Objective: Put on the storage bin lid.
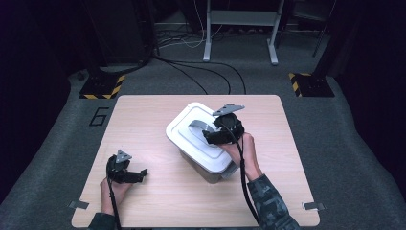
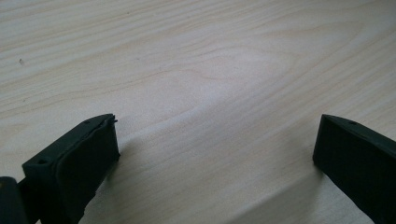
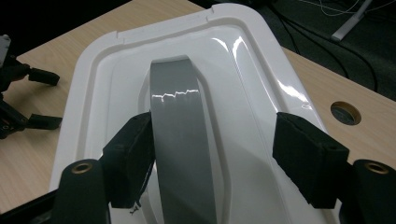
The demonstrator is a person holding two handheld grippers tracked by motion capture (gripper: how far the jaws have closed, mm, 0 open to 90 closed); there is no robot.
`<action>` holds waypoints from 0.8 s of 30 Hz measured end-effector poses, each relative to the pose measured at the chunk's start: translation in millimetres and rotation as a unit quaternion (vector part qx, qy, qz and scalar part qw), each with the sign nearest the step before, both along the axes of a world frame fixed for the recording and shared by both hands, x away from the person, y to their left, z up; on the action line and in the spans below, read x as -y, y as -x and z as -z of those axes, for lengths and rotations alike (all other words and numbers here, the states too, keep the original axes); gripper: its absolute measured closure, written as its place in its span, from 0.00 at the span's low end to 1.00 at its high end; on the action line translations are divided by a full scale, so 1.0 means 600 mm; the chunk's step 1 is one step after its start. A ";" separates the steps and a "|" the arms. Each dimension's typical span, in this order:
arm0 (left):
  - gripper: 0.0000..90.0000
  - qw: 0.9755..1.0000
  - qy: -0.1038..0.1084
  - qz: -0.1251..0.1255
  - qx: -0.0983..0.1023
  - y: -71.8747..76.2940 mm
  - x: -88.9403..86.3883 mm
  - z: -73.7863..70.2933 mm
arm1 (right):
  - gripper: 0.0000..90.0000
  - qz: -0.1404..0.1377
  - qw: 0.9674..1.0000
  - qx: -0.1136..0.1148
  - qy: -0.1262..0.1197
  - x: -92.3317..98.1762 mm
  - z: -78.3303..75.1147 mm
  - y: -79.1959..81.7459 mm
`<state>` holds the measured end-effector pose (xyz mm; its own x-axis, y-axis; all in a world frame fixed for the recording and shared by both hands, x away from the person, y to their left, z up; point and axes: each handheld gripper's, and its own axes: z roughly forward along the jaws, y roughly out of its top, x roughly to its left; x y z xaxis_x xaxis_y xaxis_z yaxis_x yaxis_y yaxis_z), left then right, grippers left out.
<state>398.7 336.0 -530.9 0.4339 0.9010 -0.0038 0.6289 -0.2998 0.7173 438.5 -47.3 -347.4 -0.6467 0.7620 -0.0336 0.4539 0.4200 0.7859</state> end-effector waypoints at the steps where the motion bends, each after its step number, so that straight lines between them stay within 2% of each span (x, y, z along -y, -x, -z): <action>1: 0.00 1.000 0.001 -0.001 0.003 0.000 0.000 0.001 | 0.31 -0.001 1.000 -0.002 0.001 0.003 -0.003 0.003; 3: 0.00 1.000 -0.001 0.000 0.001 0.000 0.000 0.000 | 0.29 0.001 1.000 0.001 -0.004 0.006 -0.008 0.009; 4: 0.00 1.000 -0.001 0.001 -0.001 0.000 0.000 0.000 | 0.28 -0.006 1.000 0.007 0.000 0.010 -0.011 0.010; 9: 0.00 1.000 0.001 -0.001 0.003 0.000 0.000 0.001 | 0.20 -0.007 1.000 0.009 -0.016 0.025 -0.027 0.030; 10: 0.00 1.000 -0.001 0.001 0.000 0.000 0.000 0.000 | 0.18 -0.004 1.000 0.016 -0.023 0.036 -0.033 0.038; 13: 0.00 1.000 -0.001 0.001 -0.001 0.000 0.000 0.000 | 0.17 0.002 0.999 0.017 -0.026 0.051 -0.035 0.048; 16: 0.00 1.000 0.001 0.000 0.003 0.000 0.000 0.001 | 0.15 0.020 0.999 0.016 -0.031 0.087 -0.026 0.065; 17: 0.00 1.000 0.001 0.000 0.003 0.000 0.000 0.001 | 0.15 0.020 0.999 0.016 -0.031 0.087 -0.026 0.065; 18: 0.00 1.000 0.002 0.000 0.003 0.000 0.001 0.001 | 0.14 0.027 0.999 0.016 -0.032 0.107 -0.018 0.074; 20: 0.00 1.000 0.002 0.000 0.003 0.000 0.001 0.001 | 0.11 0.040 0.998 0.015 -0.036 0.128 -0.007 0.086; 21: 0.00 1.000 0.001 0.000 0.003 0.000 0.001 0.001 | 0.11 0.040 0.998 0.015 -0.036 0.128 -0.007 0.086; 22: 0.00 1.000 0.000 0.002 -0.001 0.000 0.000 0.000 | 0.09 0.052 0.998 0.015 -0.040 0.149 0.007 0.098; 24: 0.00 1.000 0.000 0.002 -0.001 0.000 0.000 0.000 | 0.07 0.066 0.997 0.015 -0.042 0.171 0.026 0.110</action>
